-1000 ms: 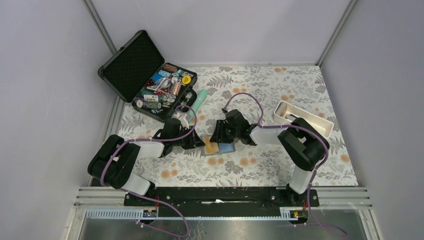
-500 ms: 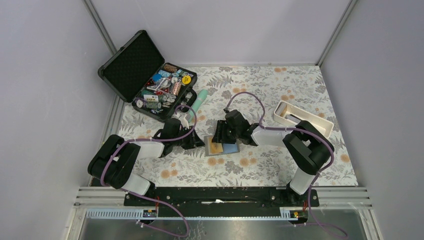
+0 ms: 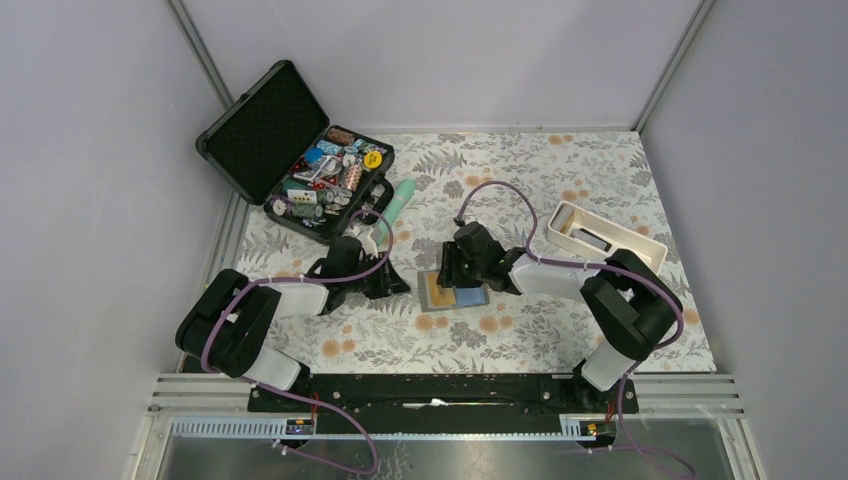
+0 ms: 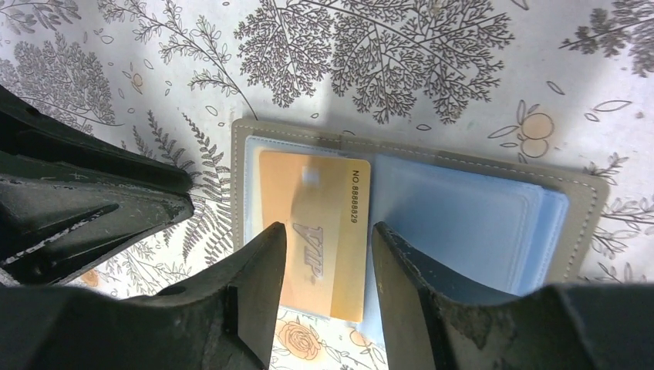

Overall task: Put the credit cards into the card holder
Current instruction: Insert the credit card into the card holder.

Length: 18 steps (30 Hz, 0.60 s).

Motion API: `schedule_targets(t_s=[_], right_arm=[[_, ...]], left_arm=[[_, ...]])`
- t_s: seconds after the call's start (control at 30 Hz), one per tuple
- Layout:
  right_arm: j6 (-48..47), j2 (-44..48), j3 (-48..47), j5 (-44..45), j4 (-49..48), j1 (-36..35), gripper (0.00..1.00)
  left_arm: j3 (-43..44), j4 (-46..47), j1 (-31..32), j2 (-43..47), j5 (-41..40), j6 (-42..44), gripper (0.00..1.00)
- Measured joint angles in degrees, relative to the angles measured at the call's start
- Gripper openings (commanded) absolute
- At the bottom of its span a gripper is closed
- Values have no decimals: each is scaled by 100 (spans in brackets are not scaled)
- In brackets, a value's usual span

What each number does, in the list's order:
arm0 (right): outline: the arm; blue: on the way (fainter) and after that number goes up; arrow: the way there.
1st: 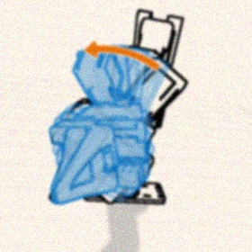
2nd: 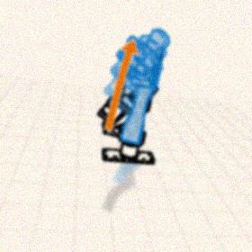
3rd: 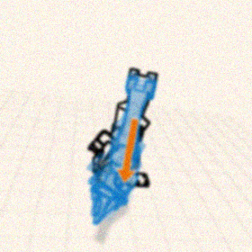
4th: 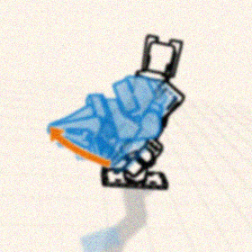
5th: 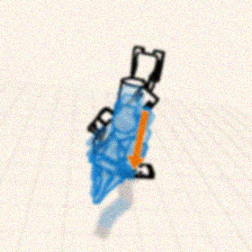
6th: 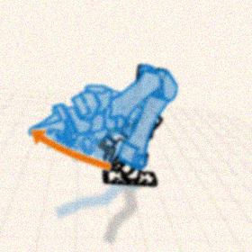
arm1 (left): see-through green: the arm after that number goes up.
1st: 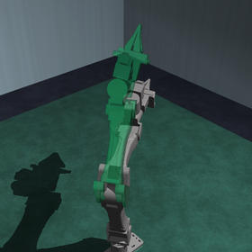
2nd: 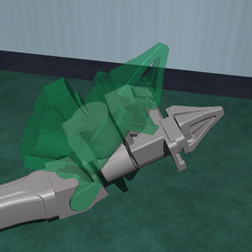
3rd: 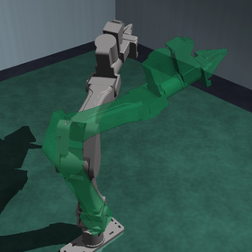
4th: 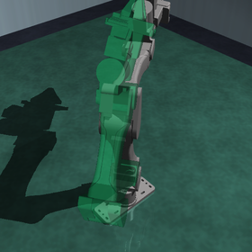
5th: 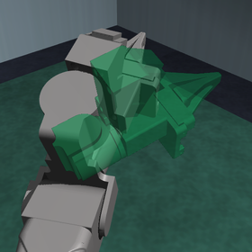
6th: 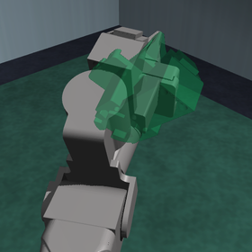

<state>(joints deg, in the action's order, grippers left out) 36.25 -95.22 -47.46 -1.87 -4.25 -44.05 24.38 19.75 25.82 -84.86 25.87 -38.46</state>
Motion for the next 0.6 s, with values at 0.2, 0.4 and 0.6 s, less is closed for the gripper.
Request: schedule_targets(t_s=[0.2,0.4,0.6], right_arm=[[-295,219,-2,382,256,-50,53],[-354,271,-2,415,516,-57,51],[-264,271,20,267,527,-59,48]], left_arm=[[-4,0,0,33,2,-66,28],[-17,50,52,140,0,-199,29],[-52,229,243,162,2,-431,30]])
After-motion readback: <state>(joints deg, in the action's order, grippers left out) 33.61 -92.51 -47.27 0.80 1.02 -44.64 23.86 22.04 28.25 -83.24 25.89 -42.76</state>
